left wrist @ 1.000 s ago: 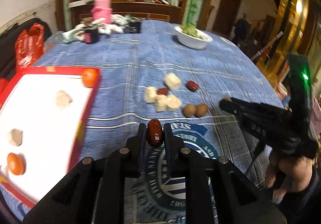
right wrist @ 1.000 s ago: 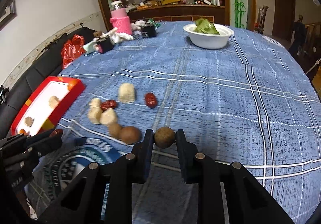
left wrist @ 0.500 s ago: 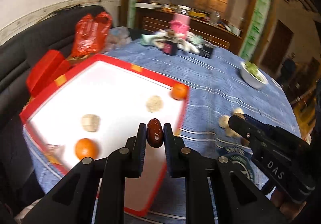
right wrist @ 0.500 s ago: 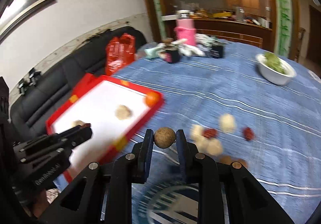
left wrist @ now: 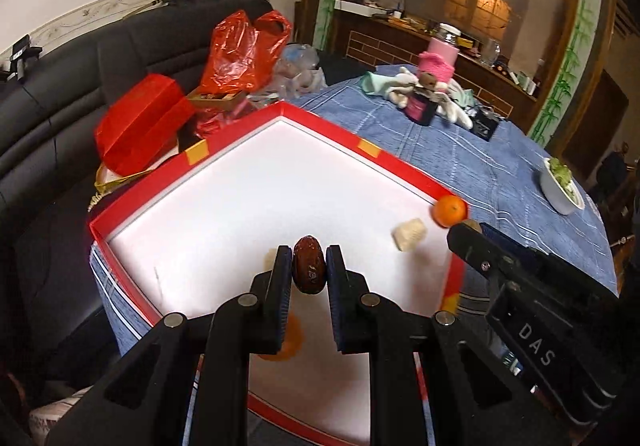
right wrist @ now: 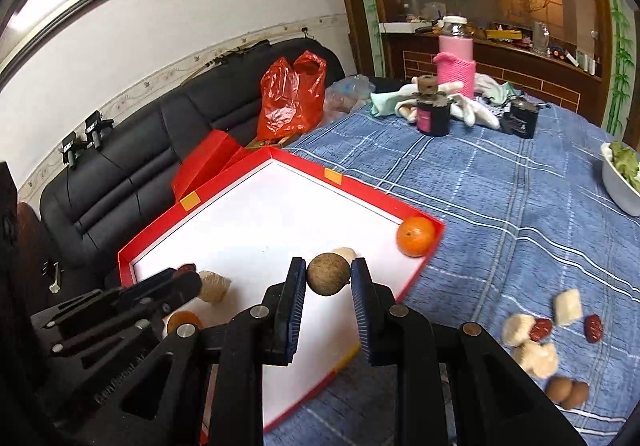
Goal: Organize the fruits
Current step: 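Carry the date and brown fruit into the white tray and release both, then grasp a white cube with the left gripper while the right gripper grasps a brown round fruit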
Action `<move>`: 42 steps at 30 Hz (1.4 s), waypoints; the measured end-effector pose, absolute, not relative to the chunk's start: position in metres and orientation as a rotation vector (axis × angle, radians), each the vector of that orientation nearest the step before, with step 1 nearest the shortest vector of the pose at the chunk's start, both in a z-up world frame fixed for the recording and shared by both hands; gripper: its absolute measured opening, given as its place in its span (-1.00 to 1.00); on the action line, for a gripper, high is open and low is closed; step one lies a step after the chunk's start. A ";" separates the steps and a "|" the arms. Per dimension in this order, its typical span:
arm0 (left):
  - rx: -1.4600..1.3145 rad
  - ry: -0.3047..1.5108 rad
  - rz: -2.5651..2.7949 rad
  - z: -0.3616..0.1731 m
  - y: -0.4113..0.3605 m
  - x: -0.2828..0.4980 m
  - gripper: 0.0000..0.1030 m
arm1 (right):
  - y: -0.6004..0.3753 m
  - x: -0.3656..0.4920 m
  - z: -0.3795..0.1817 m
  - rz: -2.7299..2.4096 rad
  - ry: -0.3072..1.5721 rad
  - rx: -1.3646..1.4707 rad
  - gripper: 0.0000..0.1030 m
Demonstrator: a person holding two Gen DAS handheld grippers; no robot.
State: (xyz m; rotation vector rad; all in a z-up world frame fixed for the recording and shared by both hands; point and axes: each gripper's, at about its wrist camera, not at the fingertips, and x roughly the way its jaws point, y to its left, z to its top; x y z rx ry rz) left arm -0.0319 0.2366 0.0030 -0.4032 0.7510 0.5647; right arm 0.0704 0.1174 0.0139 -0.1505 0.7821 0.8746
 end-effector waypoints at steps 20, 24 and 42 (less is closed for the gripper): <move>-0.406 0.799 0.619 -0.009 0.256 -0.026 -0.71 | 0.140 0.063 0.003 0.907 0.809 -0.197 -0.55; -0.400 0.797 0.625 -0.008 0.256 -0.025 -0.71 | 0.142 0.063 0.001 0.906 0.811 -0.203 -0.55; -0.417 0.793 0.678 -0.002 0.258 -0.031 0.08 | 0.138 0.062 -0.003 0.900 0.839 -0.206 -0.01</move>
